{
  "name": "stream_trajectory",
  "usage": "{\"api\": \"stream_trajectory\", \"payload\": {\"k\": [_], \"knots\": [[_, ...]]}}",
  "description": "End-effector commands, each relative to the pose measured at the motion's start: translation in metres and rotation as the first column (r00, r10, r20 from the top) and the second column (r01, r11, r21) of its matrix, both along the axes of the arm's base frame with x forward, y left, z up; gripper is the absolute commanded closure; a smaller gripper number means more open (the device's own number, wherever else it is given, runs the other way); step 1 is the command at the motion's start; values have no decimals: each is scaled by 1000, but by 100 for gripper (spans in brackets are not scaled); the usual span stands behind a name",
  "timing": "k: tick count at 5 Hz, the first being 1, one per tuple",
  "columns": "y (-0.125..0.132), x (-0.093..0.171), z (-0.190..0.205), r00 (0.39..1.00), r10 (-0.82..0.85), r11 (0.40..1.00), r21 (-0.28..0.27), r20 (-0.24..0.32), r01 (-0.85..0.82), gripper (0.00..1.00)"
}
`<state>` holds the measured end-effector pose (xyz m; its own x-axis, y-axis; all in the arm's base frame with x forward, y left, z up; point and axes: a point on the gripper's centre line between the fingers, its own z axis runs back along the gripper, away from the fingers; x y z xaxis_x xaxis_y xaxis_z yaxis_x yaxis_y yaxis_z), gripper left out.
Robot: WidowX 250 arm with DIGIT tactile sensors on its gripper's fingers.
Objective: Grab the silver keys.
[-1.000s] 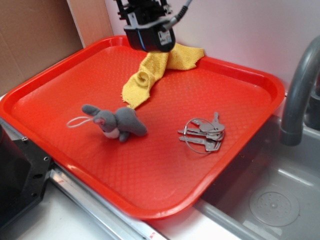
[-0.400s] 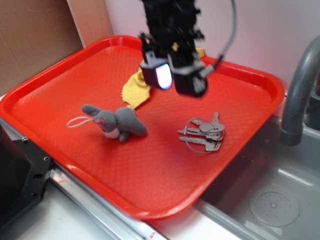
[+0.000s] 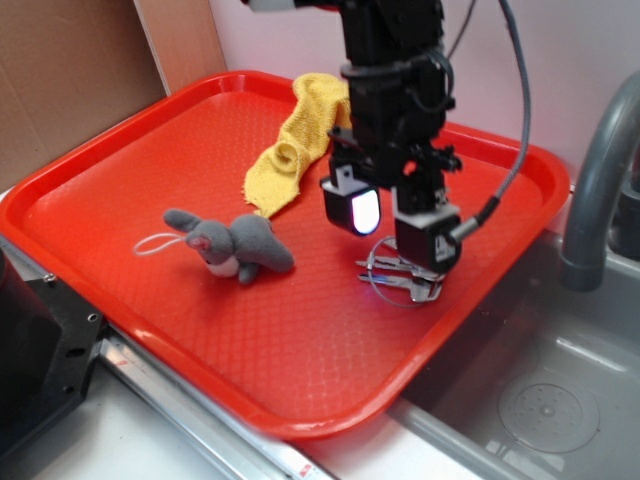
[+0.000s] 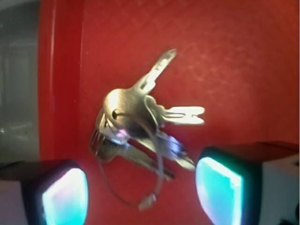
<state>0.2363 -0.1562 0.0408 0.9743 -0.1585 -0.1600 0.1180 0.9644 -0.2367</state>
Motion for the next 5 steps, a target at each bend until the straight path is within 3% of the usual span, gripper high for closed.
{"api": "stream_trajectory", "payload": {"k": [1,2,4,5], "knots": [[-19,-5,7,999,-41,999,-33,34,42,0],[-24,-6,8,996,-28,995,-97,82,36,0],[-41,3,7,996,-32,992,-117,79,41,0],[-45,8,-2,998,-4,991,-135,64,13,100]]}}
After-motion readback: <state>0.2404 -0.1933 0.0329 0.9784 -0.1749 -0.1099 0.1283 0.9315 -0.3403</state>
